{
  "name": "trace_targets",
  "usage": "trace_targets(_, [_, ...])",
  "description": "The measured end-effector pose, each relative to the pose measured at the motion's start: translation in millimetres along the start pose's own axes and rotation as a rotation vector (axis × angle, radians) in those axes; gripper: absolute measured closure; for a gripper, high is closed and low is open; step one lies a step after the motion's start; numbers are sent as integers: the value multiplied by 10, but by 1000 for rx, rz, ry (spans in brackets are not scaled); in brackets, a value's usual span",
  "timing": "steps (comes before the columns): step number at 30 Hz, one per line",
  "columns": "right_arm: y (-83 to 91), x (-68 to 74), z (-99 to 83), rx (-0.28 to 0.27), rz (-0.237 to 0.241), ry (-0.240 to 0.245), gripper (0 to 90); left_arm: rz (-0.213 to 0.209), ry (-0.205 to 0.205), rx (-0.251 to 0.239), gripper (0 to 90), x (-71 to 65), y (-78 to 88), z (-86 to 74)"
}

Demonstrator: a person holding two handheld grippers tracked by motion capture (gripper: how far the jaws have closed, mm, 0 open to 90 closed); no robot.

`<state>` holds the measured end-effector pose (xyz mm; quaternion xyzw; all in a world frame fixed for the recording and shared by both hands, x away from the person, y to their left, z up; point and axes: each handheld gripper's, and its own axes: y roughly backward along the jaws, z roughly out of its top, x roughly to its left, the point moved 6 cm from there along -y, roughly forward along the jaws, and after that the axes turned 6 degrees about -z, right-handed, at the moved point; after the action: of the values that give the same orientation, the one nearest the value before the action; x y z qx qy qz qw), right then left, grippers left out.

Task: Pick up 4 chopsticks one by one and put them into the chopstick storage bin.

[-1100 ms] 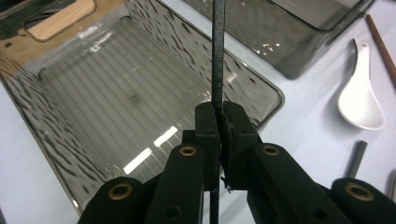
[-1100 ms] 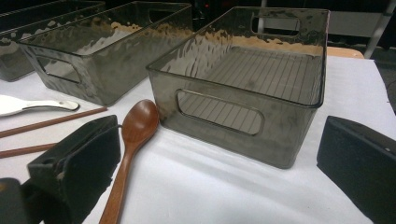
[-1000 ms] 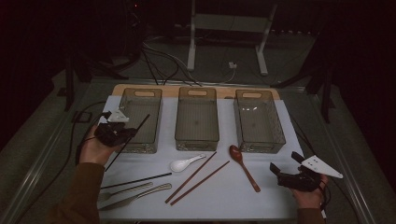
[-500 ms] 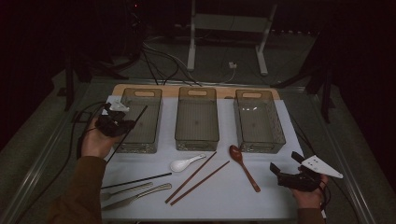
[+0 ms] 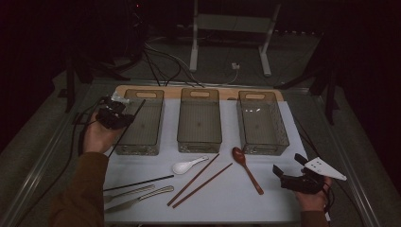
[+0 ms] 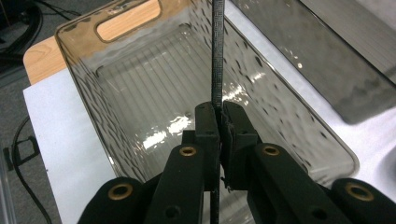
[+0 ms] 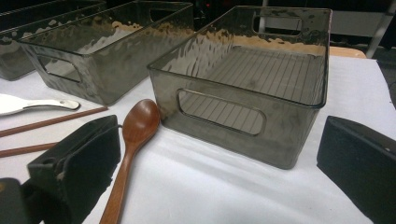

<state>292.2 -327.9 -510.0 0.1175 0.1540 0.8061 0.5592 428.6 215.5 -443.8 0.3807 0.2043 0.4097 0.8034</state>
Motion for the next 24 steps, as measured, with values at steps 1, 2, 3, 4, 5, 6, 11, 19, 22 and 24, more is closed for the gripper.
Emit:
trace_targets(1, [0,0,0,0,0,0,0,2,9,-3,876,14,-9,14])
trace_targets(2, [-1,1,0,0,0,0,0,-3,19,-5,876,26,-18,27])
trace_targets(3, [-2,1,0,-1,1,0,0,-3,23,-5,876,35,-31,39])
trace_targets(4, [-3,1,-1,1,2,1,0,1,30,-3,875,43,-47,53])
trace_targets(5, [-4,1,-2,1,2,2,0,2,37,-4,876,49,-66,68])
trace_targets(6, [-6,4,-2,2,2,0,0,1,40,-2,875,52,-86,83])
trace_targets(11, [-8,3,-3,2,4,2,0,9,59,-5,875,69,-204,177])
trace_targets(19, [-6,-4,-5,1,6,0,0,34,134,-62,864,171,-360,286])
trace_targets(22, [-5,-5,-6,2,7,0,0,48,169,-98,612,207,-405,295])
trace_targets(24, [-2,-6,-5,0,7,0,0,60,174,-122,439,200,-415,302])
